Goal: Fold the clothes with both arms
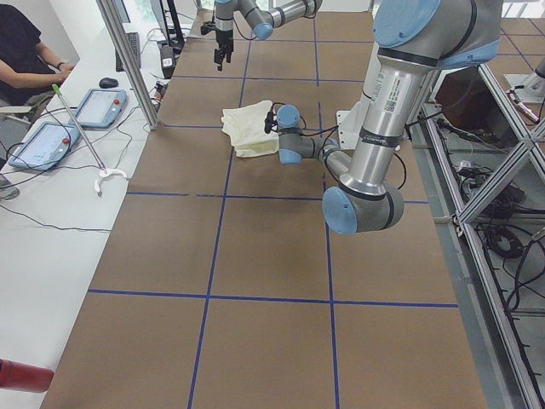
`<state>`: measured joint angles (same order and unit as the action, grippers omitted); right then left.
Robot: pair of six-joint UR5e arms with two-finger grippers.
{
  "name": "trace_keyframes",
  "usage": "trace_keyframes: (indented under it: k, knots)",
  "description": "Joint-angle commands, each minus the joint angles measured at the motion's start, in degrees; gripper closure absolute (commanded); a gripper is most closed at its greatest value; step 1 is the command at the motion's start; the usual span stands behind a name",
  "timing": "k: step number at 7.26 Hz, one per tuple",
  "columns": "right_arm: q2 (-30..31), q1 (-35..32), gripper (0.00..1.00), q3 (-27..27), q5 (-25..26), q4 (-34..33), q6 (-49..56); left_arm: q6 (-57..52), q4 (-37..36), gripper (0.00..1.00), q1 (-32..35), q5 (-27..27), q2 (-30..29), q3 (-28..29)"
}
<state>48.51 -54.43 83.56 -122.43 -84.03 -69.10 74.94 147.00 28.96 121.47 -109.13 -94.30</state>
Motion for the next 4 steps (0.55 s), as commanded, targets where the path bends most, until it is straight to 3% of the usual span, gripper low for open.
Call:
trace_keyframes:
  k: [1, 4]
  knots:
    - [4.5, -2.0, 0.0, 4.3, -0.7, 0.0, 4.9, -0.4, -0.1, 0.0, 5.1, 0.5, 3.7, -2.4]
    - [14.9, -9.6, 0.0, 10.6, -4.7, -1.0, 19.9, -16.3, -1.2, 0.0, 20.7, 7.8, 11.6, -4.0]
